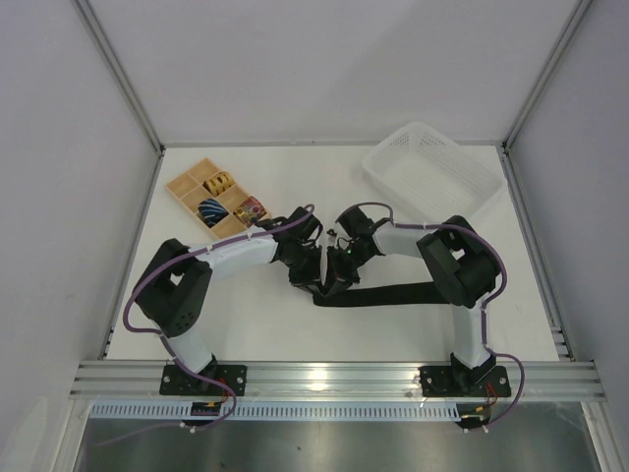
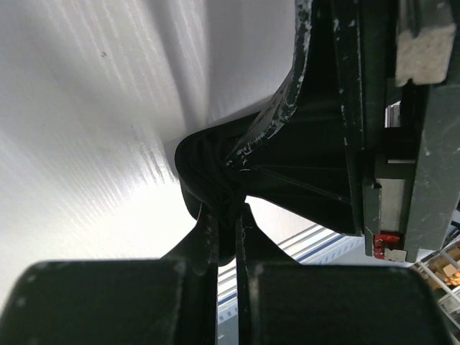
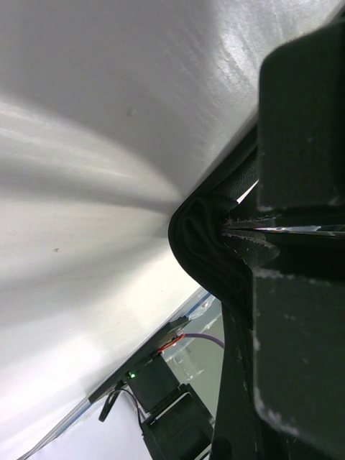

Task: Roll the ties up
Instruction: Roll the tie

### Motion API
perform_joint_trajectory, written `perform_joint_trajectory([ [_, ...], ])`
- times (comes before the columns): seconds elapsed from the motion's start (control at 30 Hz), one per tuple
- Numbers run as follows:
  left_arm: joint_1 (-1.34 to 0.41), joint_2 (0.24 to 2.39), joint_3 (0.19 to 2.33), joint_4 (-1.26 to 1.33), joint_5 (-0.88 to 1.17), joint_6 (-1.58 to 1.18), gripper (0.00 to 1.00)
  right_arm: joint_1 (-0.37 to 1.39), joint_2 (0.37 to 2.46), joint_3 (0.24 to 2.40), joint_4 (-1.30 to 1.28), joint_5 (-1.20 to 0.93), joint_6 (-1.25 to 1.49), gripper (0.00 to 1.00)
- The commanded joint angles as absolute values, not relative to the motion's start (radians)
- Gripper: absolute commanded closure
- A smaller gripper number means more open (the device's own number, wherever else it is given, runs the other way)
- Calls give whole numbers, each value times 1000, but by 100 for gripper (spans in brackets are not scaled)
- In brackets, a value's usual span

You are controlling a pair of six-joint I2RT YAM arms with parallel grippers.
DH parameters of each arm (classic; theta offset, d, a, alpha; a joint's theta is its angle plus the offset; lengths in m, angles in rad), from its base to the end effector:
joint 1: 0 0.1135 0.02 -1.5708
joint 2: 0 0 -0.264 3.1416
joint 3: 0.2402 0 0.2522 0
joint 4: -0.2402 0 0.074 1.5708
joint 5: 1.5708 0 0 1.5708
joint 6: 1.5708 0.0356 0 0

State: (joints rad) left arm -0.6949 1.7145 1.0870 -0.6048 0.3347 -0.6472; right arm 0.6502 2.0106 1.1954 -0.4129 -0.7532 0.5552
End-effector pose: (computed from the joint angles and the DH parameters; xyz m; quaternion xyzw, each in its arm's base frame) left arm 0.2437 -0.2184 0.1780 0.0512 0.9710 -0.2319 0.0280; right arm 0.2858 0.2480 0.1211 0.1061 -0.9123 -0.3884 0.0748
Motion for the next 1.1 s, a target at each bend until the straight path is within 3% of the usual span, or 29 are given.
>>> perform_joint_trajectory([
  [0.0, -739, 1724, 1158, -517, 402, -680, 100, 672, 1962, 1181, -333, -773, 584, 100],
  [0.5, -729, 1620, 1129, -578, 307, -676, 100, 675, 1939, 1177, -344, -769, 583, 100],
  [1.07, -703, 1620, 1045, -485, 357, -703, 100, 681, 1957, 1151, -275, -793, 643, 100],
])
